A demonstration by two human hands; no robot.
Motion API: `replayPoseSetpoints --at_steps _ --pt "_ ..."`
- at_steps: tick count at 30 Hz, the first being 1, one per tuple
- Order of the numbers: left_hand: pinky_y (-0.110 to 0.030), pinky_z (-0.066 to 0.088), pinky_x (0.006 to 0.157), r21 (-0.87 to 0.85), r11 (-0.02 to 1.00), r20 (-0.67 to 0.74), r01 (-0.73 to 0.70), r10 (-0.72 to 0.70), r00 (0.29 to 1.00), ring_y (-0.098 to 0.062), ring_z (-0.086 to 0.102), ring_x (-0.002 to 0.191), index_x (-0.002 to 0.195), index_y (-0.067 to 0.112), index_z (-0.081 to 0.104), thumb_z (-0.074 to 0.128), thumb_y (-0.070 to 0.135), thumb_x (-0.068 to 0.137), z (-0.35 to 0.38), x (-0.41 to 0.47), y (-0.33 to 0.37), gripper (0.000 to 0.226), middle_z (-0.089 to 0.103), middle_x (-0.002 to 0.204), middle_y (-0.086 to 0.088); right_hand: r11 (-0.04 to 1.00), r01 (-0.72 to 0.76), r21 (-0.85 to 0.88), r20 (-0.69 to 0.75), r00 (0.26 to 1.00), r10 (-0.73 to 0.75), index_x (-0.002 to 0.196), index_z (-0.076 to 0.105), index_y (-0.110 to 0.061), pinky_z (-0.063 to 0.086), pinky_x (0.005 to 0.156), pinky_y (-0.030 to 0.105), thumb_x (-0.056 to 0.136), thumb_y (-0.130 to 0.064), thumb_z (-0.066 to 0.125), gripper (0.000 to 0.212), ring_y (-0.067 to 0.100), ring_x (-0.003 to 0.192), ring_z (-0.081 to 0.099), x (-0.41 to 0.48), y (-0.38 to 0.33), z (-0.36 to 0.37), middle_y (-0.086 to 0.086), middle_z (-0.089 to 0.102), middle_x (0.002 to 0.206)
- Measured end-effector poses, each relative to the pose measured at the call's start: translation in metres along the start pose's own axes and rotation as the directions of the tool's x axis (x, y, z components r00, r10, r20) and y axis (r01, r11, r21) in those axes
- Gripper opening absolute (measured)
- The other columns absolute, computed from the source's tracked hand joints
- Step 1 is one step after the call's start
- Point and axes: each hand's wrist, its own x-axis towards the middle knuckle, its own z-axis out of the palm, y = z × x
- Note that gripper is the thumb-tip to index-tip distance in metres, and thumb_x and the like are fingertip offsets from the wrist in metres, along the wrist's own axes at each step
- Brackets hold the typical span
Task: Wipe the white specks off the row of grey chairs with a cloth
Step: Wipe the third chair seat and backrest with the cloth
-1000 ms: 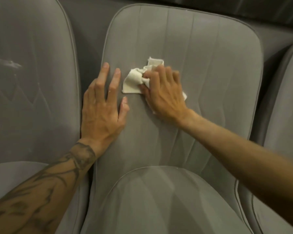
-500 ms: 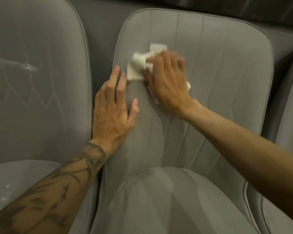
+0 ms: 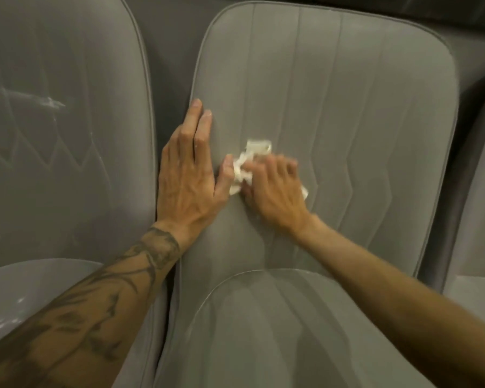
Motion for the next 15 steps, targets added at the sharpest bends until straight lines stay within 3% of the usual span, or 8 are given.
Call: replayPoseSetpoints --at_steps 2,5,8,12,14,15 --pt "-0.042 0.033 0.121 0.002 1.000 -0.011 -0.006 0.006 1.000 -0.035 0.039 0.148 0.156 -0.001 0.035 0.048 0.032 0.104 0.001 0.000 0.000 0.063 0.031 0.166 -0.021 0.988 -0.142 -0.058 -0.117 0.984 0.135 0.115 0.045 -0.019 0.033 0.078 0.040 0.103 -0.035 0.043 0.020 0.030 0.090 0.052 0.036 0.022 0.001 0.012 0.063 0.106" --pt "-0.041 0.034 0.120 0.014 1.000 -0.018 -0.006 0.006 1.000 -0.034 0.039 0.147 0.156 -0.001 0.036 0.050 0.031 0.103 0.001 0.000 0.000 0.063 0.032 0.165 -0.021 0.939 -0.338 -0.067 -0.230 0.921 0.316 0.115 0.046 -0.020 0.032 0.077 0.039 0.105 -0.037 0.042 0.020 0.027 0.091 0.047 0.049 0.022 0.008 0.010 0.059 0.108" --pt "-0.042 0.033 0.121 0.014 1.000 -0.012 -0.007 0.007 1.000 -0.036 0.039 0.147 0.156 -0.003 0.036 0.049 0.030 0.103 0.001 -0.001 -0.001 0.063 0.032 0.165 -0.022 0.962 -0.272 0.023 -0.119 0.955 0.272 0.117 0.046 -0.014 0.035 0.078 0.042 0.104 -0.031 0.044 0.021 0.031 0.088 0.048 -0.010 -0.021 0.018 0.016 0.060 0.108" --pt "-0.047 0.036 0.119 0.021 1.000 -0.004 -0.003 0.003 1.000 -0.038 0.041 0.146 0.155 -0.004 0.037 0.052 0.028 0.102 -0.001 0.000 0.001 0.063 0.032 0.164 -0.023 0.999 -0.033 0.034 0.091 0.995 0.030 0.114 0.046 -0.014 0.035 0.076 0.038 0.099 -0.030 0.054 0.023 0.030 0.081 0.054 -0.052 -0.028 0.004 0.011 0.063 0.100" --pt "-0.048 0.035 0.120 0.022 1.000 -0.001 0.001 -0.001 1.000 -0.038 0.039 0.147 0.155 -0.003 0.036 0.051 0.028 0.103 -0.002 0.000 0.002 0.063 0.031 0.165 -0.022 1.000 -0.001 -0.019 0.053 0.999 0.002 0.114 0.045 -0.016 0.033 0.076 0.040 0.100 -0.031 0.049 0.021 0.031 0.083 0.056 -0.021 -0.003 0.001 0.012 0.064 0.100" --pt "-0.047 0.034 0.121 0.024 1.000 -0.003 -0.001 0.001 1.000 -0.037 0.039 0.148 0.156 -0.003 0.036 0.051 0.029 0.103 -0.002 0.000 0.002 0.063 0.031 0.165 -0.022 0.997 -0.064 -0.052 -0.014 0.998 0.063 0.115 0.045 -0.017 0.032 0.076 0.040 0.102 -0.032 0.045 0.020 0.030 0.086 0.053 0.002 0.010 0.001 0.013 0.063 0.102"
